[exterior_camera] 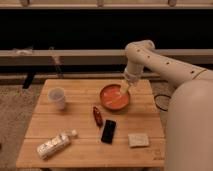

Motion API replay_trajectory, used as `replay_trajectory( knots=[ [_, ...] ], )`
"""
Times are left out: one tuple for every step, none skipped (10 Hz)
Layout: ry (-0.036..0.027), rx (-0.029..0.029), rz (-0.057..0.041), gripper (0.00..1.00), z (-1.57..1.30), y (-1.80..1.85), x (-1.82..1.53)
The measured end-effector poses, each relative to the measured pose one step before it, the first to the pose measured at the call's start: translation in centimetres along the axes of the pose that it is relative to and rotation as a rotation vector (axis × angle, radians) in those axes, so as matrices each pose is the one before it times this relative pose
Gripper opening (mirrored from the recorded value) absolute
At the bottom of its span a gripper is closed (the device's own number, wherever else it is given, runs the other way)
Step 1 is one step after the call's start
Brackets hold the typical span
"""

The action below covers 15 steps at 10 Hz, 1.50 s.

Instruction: Place the pepper in the ceramic bowl

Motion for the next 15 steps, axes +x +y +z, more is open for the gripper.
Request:
replay_trajectory(
  knots=[
    [0.00001,-0.00002,0.00002,0.68,0.002,-0.001,0.0],
    [0.00005,0.0,0.0,0.68,-0.001,0.001,0.002],
    [-0.00002,-0.00003,0.00001,0.68,0.004,0.0,-0.001],
    [0.00002,-0.00001,-0.00004,0.68,-0.001,0.002,0.0],
    [-0.00004,0.00006,0.00006,0.68,-0.003,-0.004,0.001],
    [0.00004,-0.00003,-0.00002,0.68,0.002,0.001,0.0],
    [-0.00004,0.0,0.0,0.68,-0.001,0.0,-0.001],
    [0.00003,0.0,-0.00003,0.68,0.001,0.0,0.001],
    [0.00018,0.0004,0.00004,0.68,0.002,-0.005,-0.007],
    [0.0038,0.00378,0.00175,0.68,0.116,-0.054,0.009],
    [0.00735,0.01127,-0.00798,0.68,-0.065,0.124,0.002],
    [0.00057,0.0116,-0.0125,0.68,-0.277,0.834,-0.413],
    [0.00122,0.00735,-0.01925,0.68,-0.129,1.684,-0.697],
    [0.00226,0.00476,-0.02014,0.68,-0.03,2.106,-0.685],
    [0.00572,0.00659,-0.0171,0.68,0.023,2.331,-0.431]
  ],
)
